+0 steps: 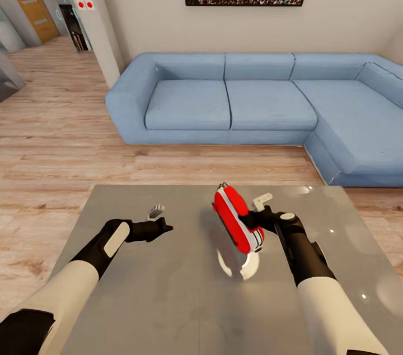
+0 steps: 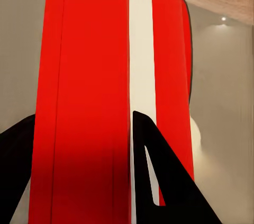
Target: Turn on the radio receiver that's on the table in the living room.
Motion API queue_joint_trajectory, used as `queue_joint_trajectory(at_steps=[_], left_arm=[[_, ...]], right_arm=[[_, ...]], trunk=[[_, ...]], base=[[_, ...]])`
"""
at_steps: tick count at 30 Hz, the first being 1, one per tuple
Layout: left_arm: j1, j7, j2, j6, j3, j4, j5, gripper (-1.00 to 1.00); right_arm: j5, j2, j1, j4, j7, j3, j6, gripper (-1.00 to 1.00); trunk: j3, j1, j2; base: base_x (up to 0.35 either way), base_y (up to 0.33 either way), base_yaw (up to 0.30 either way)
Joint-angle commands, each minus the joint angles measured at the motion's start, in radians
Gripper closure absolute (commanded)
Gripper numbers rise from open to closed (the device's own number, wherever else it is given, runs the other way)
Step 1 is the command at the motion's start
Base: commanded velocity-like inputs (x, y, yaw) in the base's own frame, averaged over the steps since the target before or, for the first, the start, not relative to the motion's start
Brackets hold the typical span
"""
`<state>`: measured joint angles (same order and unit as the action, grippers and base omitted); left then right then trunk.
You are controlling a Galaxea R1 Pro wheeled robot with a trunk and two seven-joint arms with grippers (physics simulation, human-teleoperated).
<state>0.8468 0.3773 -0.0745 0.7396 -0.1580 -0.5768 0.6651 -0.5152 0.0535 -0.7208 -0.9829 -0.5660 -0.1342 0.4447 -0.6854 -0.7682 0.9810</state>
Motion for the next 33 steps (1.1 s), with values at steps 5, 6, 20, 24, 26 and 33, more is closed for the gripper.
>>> queue_joint_trajectory(at_steps=[5,6,20,24,26,33], left_arm=[[0.0,0.0,0.001,0.0,0.0,0.0,0.0,1.0],[0.0,0.0,0.002,0.0,-0.001,0.0,0.0,1.0],[0.0,0.0,0.002,0.0,-0.002,0.0,-0.001,1.0],[0.0,0.0,0.002,0.0,-0.002,0.0,-0.001,1.0],[0.0,0.0,0.002,0.0,-0.002,0.0,-0.001,1.0],[0.0,0.0,0.004,0.0,-0.003,0.0,-0.001,1.0]], right_arm=[[0.008,0.002,0.0,0.001,0.003,-0.029,-0.031,1.0],[0.009,0.002,0.0,0.002,0.013,-0.031,-0.05,1.0],[0.079,0.001,0.0,0.049,0.078,-0.031,-0.091,1.0],[0.082,0.002,0.0,0.089,0.107,-0.029,-0.128,1.0],[0.082,0.002,0.0,0.106,0.118,-0.028,-0.135,1.0],[0.082,0.003,0.0,0.14,0.132,-0.026,-0.146,1.0]], trunk=[[0.0,0.0,0.0],[0.0,0.0,0.0],[0.0,0.0,0.0],[0.0,0.0,0.0],[0.0,0.0,0.0],[0.0,0.0,0.0]], base=[[0.0,0.0,0.0],[0.0,0.0,0.0],[0.0,0.0,0.0],[0.0,0.0,0.0],[0.0,0.0,0.0],[0.0,0.0,0.0]])
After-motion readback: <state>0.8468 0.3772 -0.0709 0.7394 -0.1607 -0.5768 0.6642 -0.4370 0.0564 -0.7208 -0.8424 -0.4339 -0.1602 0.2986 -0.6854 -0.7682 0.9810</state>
